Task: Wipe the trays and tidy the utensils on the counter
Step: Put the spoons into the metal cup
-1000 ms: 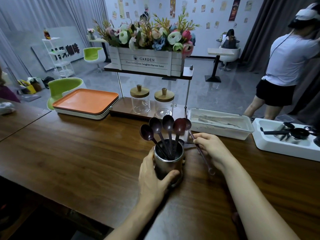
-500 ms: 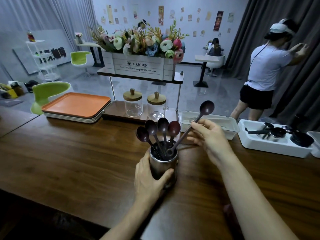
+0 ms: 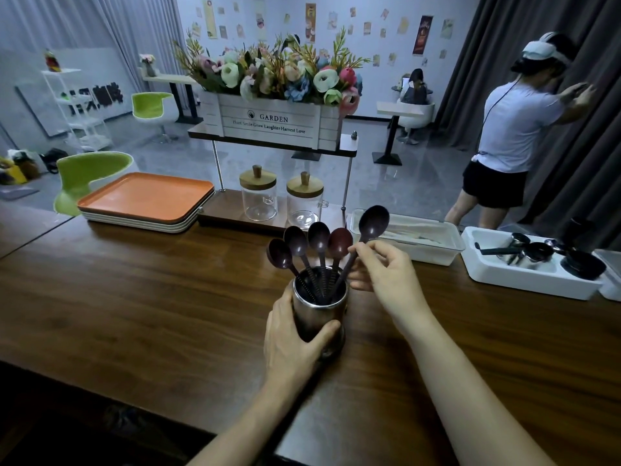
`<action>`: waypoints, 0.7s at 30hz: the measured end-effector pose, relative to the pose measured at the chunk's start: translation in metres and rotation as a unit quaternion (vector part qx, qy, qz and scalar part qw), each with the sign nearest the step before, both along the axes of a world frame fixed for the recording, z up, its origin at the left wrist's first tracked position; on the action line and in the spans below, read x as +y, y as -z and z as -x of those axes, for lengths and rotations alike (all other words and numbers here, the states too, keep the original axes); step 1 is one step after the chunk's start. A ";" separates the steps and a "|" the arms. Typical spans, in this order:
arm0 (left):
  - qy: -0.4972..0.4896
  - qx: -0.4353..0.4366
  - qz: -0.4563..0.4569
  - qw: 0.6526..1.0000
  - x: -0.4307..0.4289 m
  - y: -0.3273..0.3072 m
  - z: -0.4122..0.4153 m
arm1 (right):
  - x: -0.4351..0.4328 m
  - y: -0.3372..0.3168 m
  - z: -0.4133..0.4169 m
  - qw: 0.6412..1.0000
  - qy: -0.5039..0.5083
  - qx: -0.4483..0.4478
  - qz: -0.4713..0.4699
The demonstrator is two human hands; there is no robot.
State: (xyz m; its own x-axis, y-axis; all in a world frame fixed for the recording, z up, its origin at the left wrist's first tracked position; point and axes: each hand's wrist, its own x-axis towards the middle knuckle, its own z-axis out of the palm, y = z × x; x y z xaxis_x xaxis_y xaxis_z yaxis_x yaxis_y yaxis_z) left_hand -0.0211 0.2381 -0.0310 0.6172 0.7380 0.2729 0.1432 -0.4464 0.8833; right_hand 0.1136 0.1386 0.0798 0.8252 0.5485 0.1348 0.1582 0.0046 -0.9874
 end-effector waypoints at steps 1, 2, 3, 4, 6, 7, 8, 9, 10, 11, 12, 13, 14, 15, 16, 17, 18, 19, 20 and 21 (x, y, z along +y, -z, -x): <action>0.000 -0.001 0.000 1.000 0.000 0.000 0.000 | 0.000 0.001 0.000 1.000 0.005 -0.008 0.006; 0.000 -0.002 0.001 1.000 0.000 0.000 0.000 | -0.001 0.003 -0.001 1.000 0.009 -0.012 0.011; 0.001 -0.002 0.001 1.000 0.000 0.000 0.000 | -0.001 0.005 -0.002 1.000 0.011 -0.012 0.011; 0.001 -0.003 0.002 1.000 0.000 -0.001 0.000 | -0.001 0.007 -0.002 1.000 0.011 -0.010 0.011; 0.001 -0.006 0.002 1.000 0.000 0.000 0.000 | -0.002 0.010 -0.002 0.999 0.011 -0.021 0.022; 0.002 -0.007 0.004 1.000 -0.001 0.000 0.001 | -0.002 0.011 -0.001 0.999 0.008 -0.024 0.028; 0.005 -0.006 0.006 1.000 -0.001 -0.001 0.001 | -0.003 0.012 0.000 0.999 0.005 -0.023 0.029; 0.007 -0.004 0.008 1.000 -0.001 -0.001 0.002 | -0.003 0.014 0.001 0.999 0.002 -0.019 0.028; 0.009 -0.002 0.008 1.000 -0.001 -0.001 0.002 | -0.003 0.015 0.001 1.000 0.000 -0.009 0.025; 0.011 -0.003 0.009 1.000 -0.001 -0.002 0.002 | -0.003 0.016 0.002 1.000 -0.004 0.003 0.019; 0.012 -0.005 0.010 1.000 -0.001 -0.002 0.003 | -0.003 0.017 0.002 1.000 -0.009 0.012 0.013; 0.014 -0.009 0.013 1.000 -0.001 -0.003 0.003 | -0.003 0.017 0.002 1.000 -0.014 0.018 0.008; 0.016 -0.014 0.015 1.000 -0.002 -0.003 0.003 | -0.003 0.018 0.001 1.000 -0.017 0.021 0.005; 0.018 -0.017 0.016 1.000 -0.002 -0.004 0.004 | -0.002 0.020 0.000 1.000 -0.019 0.023 0.002; 0.020 -0.020 0.015 0.999 -0.002 -0.003 0.004 | -0.001 0.021 -0.002 0.999 -0.021 0.024 -0.001; 0.022 -0.021 0.015 0.999 -0.002 -0.003 0.004 | -0.001 0.022 -0.003 0.999 -0.023 0.027 -0.001; 0.021 -0.023 0.014 0.999 -0.001 -0.003 0.003 | 0.000 0.023 -0.004 0.999 -0.025 0.030 0.000; 0.020 -0.024 0.013 0.999 -0.002 -0.003 0.003 | 0.000 0.025 -0.005 0.999 -0.027 0.031 0.002; 0.019 -0.025 0.012 0.999 -0.002 -0.003 0.003 | 0.000 0.026 -0.006 0.999 -0.029 0.031 0.006; 0.018 -0.026 0.011 0.999 -0.002 -0.003 0.003 | 0.000 0.026 -0.006 0.999 -0.030 0.035 0.009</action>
